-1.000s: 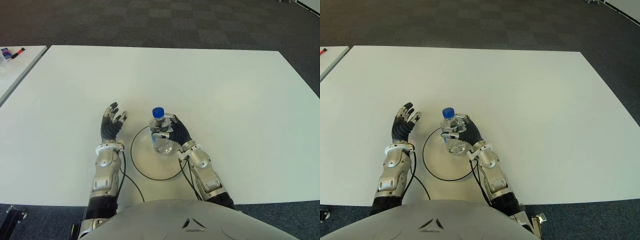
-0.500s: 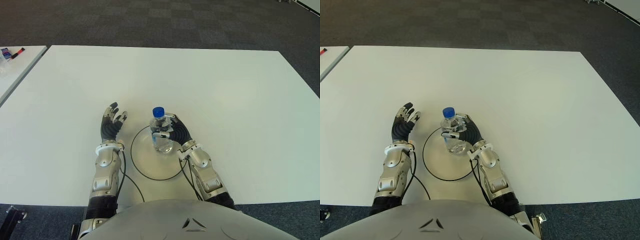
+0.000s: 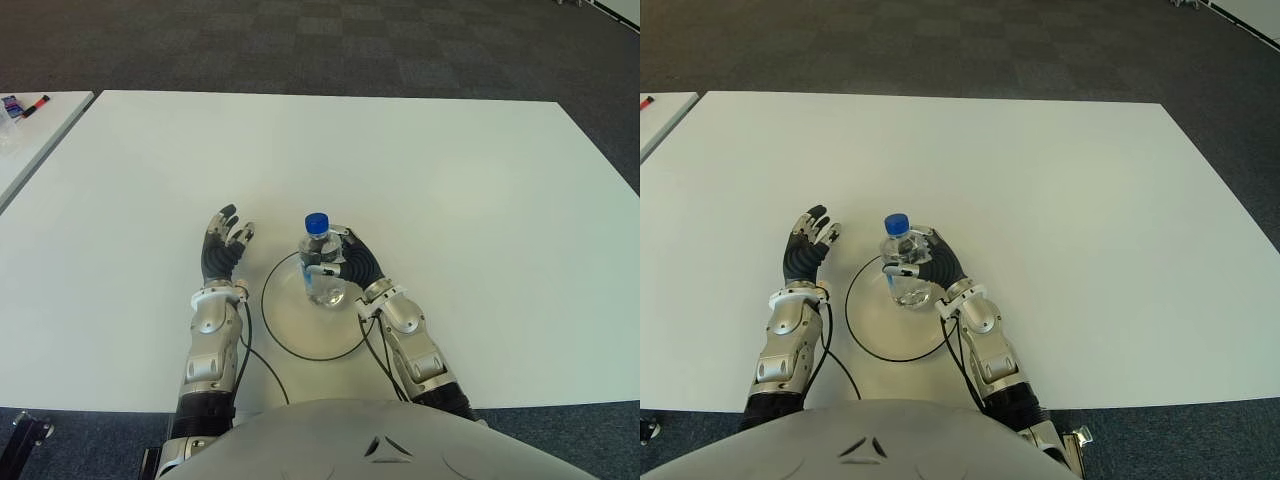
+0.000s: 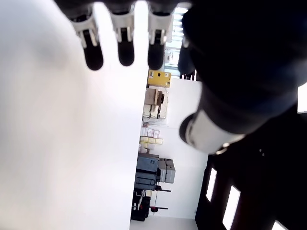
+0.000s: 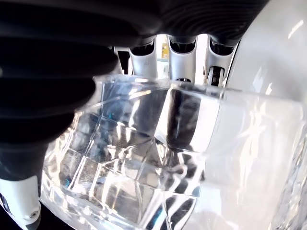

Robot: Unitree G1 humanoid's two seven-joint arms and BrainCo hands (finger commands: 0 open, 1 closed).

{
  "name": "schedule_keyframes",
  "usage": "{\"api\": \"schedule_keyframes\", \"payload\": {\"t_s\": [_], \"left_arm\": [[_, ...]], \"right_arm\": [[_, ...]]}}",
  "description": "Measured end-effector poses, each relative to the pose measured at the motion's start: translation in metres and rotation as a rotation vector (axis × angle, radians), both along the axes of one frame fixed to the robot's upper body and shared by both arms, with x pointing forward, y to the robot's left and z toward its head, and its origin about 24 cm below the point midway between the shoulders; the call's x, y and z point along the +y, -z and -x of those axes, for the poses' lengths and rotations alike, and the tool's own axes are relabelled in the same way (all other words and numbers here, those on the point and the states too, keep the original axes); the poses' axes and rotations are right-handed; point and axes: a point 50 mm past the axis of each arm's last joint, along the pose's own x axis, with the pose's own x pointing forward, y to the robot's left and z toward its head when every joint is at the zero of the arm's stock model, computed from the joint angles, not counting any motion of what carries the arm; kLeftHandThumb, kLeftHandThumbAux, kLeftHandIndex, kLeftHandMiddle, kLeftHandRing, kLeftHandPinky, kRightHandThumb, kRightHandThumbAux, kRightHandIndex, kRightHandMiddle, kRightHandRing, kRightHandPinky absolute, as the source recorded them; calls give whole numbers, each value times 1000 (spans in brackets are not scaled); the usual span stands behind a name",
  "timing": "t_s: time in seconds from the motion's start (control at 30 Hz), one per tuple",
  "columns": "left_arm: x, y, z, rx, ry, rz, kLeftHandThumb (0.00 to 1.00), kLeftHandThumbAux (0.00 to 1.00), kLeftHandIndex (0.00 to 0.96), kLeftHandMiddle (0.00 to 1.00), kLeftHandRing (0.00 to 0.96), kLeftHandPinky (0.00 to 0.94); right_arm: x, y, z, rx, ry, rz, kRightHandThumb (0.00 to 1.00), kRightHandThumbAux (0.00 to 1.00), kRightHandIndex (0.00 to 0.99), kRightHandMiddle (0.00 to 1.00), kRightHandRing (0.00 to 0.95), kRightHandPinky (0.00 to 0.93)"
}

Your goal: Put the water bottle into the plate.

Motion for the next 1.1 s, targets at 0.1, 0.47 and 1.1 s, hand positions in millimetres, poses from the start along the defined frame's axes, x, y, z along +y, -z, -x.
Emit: {"api": "schedule_keyframes", "payload": {"t_s": [0.1, 0.47, 1.1], "left_arm": [[0, 0, 0, -1, 2, 0, 421, 785, 186, 127, 110, 158], [0, 0, 0, -1, 3, 0, 440, 782, 185, 129, 113, 166], [-1, 1, 0, 1, 3, -2, 356, 819, 168, 124, 110, 161]], "right_arm": [[-4, -10, 1, -33, -45, 17, 564, 608, 184, 227, 225, 234], [-16, -27, 4, -118, -210, 147, 261, 496, 15, 58, 75, 83], [-27, -22, -3, -100, -344, 210, 95, 328, 0, 0, 0, 0]]}}
